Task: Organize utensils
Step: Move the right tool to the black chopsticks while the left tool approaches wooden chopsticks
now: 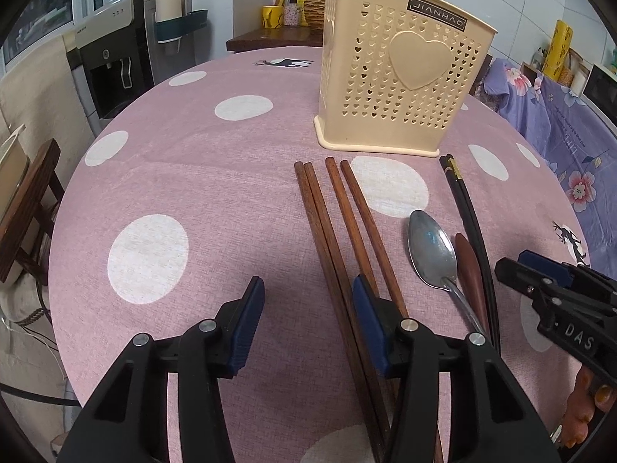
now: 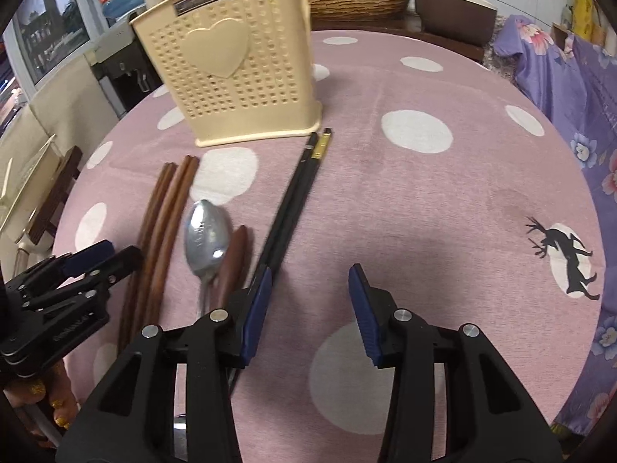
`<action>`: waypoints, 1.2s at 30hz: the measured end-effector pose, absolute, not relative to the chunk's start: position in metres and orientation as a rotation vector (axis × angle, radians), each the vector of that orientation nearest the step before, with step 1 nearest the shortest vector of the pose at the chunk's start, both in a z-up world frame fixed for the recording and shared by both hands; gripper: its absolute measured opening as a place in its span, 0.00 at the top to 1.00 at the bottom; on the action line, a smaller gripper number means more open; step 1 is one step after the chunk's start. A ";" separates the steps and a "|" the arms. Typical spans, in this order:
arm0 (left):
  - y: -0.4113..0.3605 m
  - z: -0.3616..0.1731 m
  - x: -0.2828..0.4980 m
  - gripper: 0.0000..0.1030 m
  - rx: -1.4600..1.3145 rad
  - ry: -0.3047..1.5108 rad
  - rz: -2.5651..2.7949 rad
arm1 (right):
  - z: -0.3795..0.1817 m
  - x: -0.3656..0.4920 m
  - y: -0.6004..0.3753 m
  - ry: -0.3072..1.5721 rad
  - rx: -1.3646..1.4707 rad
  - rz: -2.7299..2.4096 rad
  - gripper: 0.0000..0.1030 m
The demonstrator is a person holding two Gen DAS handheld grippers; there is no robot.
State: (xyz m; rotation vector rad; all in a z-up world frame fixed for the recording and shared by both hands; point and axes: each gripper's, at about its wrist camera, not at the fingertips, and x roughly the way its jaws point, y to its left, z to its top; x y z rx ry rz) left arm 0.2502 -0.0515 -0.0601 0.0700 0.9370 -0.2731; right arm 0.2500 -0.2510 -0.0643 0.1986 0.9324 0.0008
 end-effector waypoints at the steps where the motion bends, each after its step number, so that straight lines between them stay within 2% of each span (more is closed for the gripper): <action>1: -0.051 -0.060 0.250 0.53 0.064 0.938 -0.274 | -0.065 0.251 -0.248 0.938 0.199 0.012 0.58; 30: -0.052 -0.061 0.282 0.54 0.118 0.931 -0.221 | -0.064 0.280 -0.251 0.957 0.227 -0.045 0.62; 36: -0.055 -0.061 0.300 0.59 0.132 0.935 -0.206 | -0.064 0.301 -0.262 0.964 0.266 -0.059 0.64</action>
